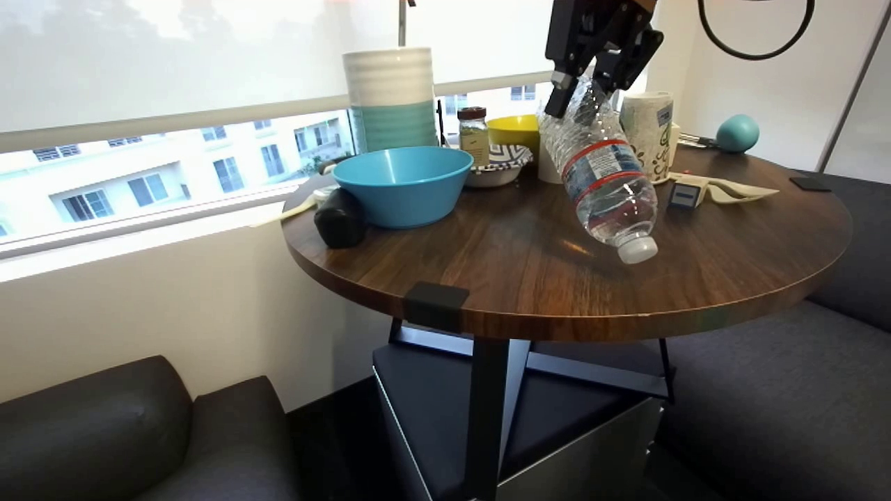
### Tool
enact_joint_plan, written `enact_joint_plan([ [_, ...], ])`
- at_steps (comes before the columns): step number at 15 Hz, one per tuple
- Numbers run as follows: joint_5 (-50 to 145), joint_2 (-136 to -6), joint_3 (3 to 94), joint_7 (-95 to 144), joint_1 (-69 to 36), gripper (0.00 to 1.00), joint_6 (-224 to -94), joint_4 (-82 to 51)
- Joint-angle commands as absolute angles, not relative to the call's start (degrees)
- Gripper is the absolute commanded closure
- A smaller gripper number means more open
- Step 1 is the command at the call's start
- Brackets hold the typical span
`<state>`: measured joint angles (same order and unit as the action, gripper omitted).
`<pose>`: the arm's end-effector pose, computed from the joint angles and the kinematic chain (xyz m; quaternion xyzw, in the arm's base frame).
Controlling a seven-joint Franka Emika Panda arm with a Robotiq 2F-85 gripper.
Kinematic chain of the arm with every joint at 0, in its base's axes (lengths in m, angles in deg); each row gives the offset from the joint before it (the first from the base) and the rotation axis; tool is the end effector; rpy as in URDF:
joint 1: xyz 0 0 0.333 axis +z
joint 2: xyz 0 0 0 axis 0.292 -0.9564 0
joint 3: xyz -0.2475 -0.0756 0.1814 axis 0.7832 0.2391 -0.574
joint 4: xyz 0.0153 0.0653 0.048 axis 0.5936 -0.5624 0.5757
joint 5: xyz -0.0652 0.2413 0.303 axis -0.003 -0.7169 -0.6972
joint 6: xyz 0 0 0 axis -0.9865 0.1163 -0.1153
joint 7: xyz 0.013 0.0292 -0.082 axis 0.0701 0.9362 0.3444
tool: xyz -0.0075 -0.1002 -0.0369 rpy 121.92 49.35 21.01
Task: Turn the water bottle upside down
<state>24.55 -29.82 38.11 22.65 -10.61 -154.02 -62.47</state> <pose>0.4253 0.1096 0.4917 -0.9830 0.0364 -0.1124 0.1408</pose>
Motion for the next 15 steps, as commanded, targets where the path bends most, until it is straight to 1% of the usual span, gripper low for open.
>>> enact_joint_plan([
  [1,21.4,-22.5,39.4,28.8,-6.6,0.79,-160.5,-68.2],
  [6,19.1,-18.4,41.9,36.9,-0.8,0.79,-168.6,-72.6],
  [14,20.4,-17.5,47.1,44.1,5.6,0.79,-188.2,-79.3],
  [15,22.2,-19.0,46.5,41.6,4.4,0.79,-184.6,-77.8],
])
